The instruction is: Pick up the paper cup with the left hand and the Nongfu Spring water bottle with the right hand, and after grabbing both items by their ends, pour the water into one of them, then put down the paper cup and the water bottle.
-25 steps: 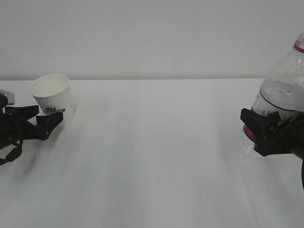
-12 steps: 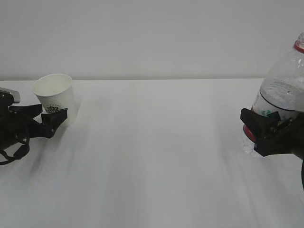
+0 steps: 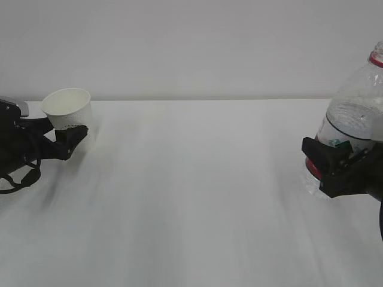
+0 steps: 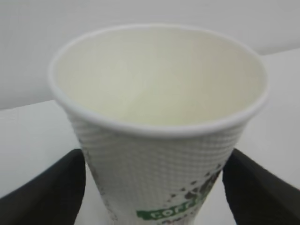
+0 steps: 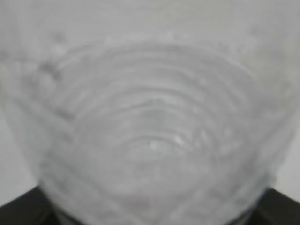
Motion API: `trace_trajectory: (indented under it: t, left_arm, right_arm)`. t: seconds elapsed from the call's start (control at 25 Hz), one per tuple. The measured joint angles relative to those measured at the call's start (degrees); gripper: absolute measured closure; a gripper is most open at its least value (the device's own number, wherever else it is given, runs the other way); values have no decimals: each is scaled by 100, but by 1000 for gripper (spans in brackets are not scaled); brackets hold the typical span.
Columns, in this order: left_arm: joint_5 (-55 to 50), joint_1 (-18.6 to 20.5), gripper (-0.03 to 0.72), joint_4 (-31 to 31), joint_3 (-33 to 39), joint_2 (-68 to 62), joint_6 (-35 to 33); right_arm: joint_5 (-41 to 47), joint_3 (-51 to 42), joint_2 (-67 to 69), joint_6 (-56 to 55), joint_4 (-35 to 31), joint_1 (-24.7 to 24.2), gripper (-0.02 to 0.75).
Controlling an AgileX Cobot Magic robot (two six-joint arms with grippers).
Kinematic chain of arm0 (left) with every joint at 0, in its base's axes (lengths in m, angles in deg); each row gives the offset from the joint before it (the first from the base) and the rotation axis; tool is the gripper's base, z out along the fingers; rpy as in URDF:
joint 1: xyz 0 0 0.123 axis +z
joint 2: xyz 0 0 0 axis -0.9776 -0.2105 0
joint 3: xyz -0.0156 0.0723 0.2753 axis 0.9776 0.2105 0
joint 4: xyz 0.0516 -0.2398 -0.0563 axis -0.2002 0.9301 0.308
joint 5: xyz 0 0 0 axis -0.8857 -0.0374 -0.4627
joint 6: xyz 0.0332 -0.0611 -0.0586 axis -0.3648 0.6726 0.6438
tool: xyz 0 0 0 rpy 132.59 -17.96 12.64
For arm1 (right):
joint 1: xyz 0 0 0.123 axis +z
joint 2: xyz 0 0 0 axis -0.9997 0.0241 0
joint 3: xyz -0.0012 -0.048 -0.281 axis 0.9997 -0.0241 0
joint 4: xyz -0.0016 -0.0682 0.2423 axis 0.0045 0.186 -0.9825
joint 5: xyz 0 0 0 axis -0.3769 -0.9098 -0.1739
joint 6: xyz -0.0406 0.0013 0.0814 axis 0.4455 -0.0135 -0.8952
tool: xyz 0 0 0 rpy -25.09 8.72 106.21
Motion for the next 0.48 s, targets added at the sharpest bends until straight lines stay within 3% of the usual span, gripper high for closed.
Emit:
trace_trajectory:
  t: [0.48]
  left_arm:
    - [-52,0,10,-85,-317,-347,10]
  right_arm:
    - [0,0,0,-36,54,0,234]
